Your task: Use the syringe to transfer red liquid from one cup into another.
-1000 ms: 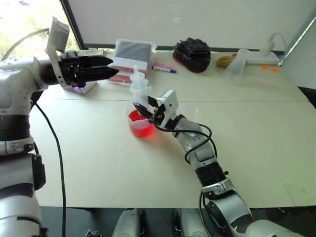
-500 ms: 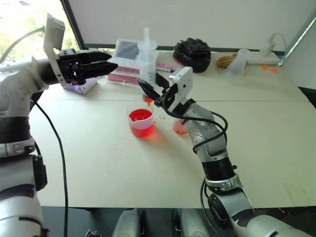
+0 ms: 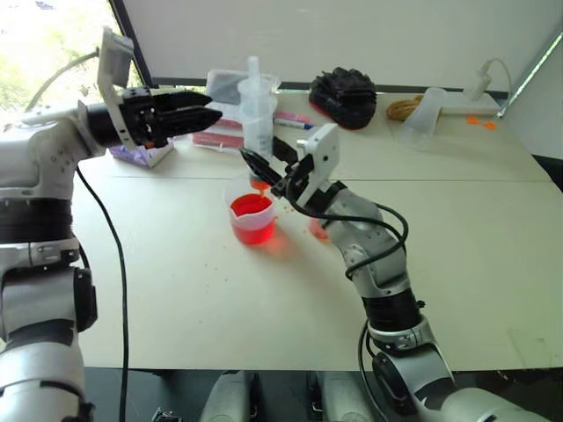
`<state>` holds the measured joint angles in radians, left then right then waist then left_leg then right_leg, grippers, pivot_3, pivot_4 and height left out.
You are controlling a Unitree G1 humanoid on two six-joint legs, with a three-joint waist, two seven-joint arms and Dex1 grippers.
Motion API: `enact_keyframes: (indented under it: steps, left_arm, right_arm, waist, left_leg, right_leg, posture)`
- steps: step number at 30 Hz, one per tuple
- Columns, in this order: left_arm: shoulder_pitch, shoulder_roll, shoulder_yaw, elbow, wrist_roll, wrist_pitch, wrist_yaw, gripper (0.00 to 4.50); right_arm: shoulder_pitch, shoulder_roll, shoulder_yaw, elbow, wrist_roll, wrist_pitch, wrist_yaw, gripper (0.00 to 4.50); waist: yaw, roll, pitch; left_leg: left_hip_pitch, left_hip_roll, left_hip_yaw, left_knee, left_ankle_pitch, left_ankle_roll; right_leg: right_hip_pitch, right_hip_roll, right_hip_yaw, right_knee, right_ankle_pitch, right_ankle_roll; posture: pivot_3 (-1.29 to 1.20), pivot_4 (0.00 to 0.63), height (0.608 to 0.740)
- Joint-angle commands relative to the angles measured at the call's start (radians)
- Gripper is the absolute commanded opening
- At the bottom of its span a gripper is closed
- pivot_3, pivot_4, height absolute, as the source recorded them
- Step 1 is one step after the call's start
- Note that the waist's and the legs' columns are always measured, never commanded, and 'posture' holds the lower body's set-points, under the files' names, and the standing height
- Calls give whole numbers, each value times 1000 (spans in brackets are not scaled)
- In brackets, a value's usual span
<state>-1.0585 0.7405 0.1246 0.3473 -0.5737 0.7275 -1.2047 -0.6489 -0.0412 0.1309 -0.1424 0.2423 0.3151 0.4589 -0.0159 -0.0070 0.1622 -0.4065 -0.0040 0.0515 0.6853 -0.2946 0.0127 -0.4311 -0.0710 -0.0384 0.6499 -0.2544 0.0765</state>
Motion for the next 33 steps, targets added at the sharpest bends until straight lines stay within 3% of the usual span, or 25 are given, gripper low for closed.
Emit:
enact_keyframes:
  steps: [1,13,22,33]
  left_arm:
    - [-46,-9,-16,17,14,-32,-25,2715]
    - [-149,-92,-71,170,71,-120,-103,2715]
    - [-249,-166,-97,289,118,-183,-154,2715]
    - [-385,-331,-100,402,148,-243,-165,2715]
  right_arm:
    - [-45,-32,-68,-108,35,27,-29,1383]
    - [72,-210,-236,-306,67,172,-123,1383]
    - [217,-181,-175,-284,30,104,-152,1383]
    - [249,-175,-156,-262,18,63,-157,1383]
  waist:
    - [2,0,0]
    - [3,0,0]
    - [1,0,0]
    - [1,0,0]
  left_leg:
    - [0,0,0,0,0,0]
    - [0,0,0,0,0,0]
    - [0,0,0,0,-3,5]
    - [0,0,0,0,-3,6]
  right_leg:
    - [0,0,0,0,0,0]
    - [0,0,0,0,0,0]
    - [0,3,1,-1,0,0]
    - [0,4,3,-1,0,0]
  posture:
    - [0,150,740]
    - [0,150,740]
    - [0,150,740]
    - [0,150,740]
